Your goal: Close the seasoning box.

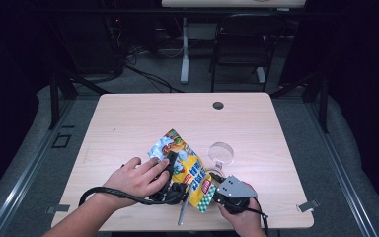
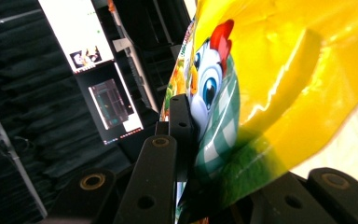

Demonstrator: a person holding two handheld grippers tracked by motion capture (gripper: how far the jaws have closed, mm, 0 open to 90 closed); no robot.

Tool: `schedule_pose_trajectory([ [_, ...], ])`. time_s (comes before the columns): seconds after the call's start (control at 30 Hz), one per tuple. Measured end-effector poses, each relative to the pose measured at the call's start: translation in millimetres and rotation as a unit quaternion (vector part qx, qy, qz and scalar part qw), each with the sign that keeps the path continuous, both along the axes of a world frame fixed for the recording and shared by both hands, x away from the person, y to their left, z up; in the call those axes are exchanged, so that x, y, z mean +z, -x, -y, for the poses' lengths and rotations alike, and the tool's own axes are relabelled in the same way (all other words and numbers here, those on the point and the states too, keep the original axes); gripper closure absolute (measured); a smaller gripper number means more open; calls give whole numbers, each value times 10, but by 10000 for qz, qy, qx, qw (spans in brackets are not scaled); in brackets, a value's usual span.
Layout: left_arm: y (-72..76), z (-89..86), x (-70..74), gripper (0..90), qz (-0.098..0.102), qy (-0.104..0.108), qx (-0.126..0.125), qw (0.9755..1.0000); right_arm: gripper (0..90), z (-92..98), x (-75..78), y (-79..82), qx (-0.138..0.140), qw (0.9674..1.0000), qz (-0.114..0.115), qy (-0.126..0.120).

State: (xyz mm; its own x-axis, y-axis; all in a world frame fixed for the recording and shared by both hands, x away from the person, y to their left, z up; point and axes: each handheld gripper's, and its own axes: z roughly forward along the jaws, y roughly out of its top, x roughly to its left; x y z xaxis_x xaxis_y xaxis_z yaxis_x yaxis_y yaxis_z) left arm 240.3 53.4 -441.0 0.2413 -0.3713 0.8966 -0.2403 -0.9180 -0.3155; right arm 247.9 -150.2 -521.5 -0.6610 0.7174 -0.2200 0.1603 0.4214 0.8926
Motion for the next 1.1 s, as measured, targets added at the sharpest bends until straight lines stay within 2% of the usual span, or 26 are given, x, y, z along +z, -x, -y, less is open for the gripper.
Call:
schedule_pose_trajectory([
  [0.03,-1,-11,-13,845,-51,85,19,9999,712,-1,1,2,-1,10000,2,22],
  [0.13,-1,-19,-7,845,-34,83,20,10000,712,1,7,10,10,10000,29,35],
  [0.5,-47,-73,-84,847,-300,360,175,9987,714,15,10,9,-42,10000,70,16],
  [0.7,-68,-124,-138,849,-453,649,245,9966,714,5,6,8,-22,10000,92,10],
  [0.83,-76,-150,-163,849,-527,750,301,9953,714,2,7,10,-35,9999,103,35],
  [1.1,-95,-195,-231,855,-722,1030,407,9912,715,-7,4,12,-21,9999,119,54],
])
